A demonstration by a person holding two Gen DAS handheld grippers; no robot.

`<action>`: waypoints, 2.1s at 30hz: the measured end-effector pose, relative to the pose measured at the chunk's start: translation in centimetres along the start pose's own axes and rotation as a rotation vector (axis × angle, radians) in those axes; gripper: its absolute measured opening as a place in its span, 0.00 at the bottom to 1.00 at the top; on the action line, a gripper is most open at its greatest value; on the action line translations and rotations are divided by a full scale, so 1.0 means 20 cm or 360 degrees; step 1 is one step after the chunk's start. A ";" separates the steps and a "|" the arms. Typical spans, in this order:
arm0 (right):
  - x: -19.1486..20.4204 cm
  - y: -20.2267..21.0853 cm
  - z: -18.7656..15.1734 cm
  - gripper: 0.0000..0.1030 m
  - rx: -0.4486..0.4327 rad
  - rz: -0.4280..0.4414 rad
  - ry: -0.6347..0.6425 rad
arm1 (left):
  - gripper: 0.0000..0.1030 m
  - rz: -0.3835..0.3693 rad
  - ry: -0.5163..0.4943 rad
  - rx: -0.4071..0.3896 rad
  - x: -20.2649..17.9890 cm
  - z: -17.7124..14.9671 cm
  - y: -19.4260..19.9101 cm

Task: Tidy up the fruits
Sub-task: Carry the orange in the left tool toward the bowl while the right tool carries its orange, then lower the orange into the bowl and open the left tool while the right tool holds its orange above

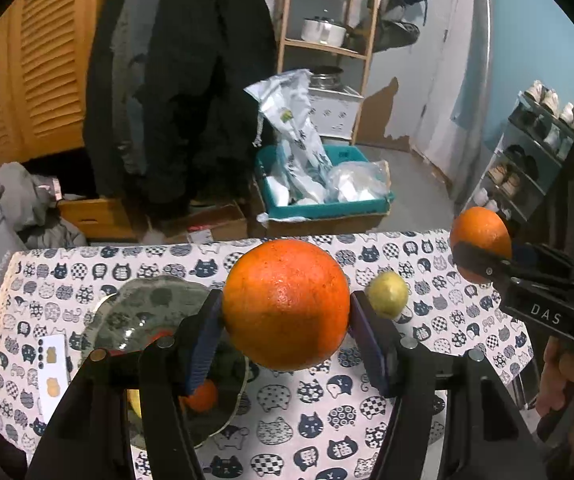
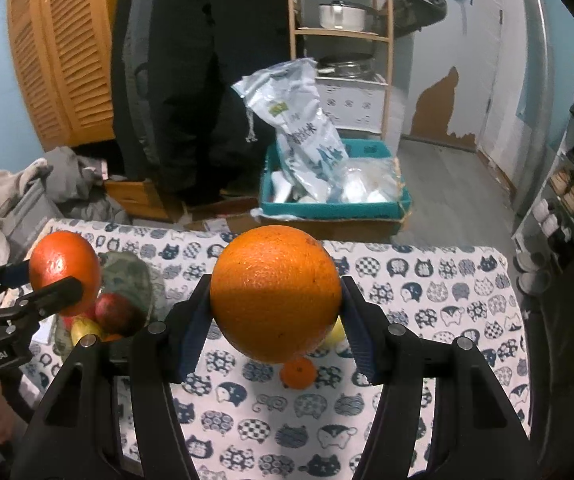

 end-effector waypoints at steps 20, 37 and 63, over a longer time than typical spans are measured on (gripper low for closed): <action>0.56 -0.09 0.12 0.59 0.0012 0.0200 0.0156 | 0.62 0.0144 0.0179 -0.0057 0.47 0.00 0.13; 1.02 -0.41 0.03 0.59 0.0225 0.0382 0.0258 | 0.62 0.0245 0.0369 0.0073 0.93 -0.14 -0.02; 1.23 -0.70 -0.13 0.59 0.0450 0.0422 0.0285 | 0.63 0.0223 0.0636 0.0336 1.21 -0.39 -0.37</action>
Point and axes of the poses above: each gripper's, at about its wrist camera, not at the fingertips, and y roughly against the way its jaws point, x to its left, z to its top, the point moved 10 cm from there along -y, roughly the way its jaws point, and after that the axes turned 10 degrees about -z, right-handed, at the moved point
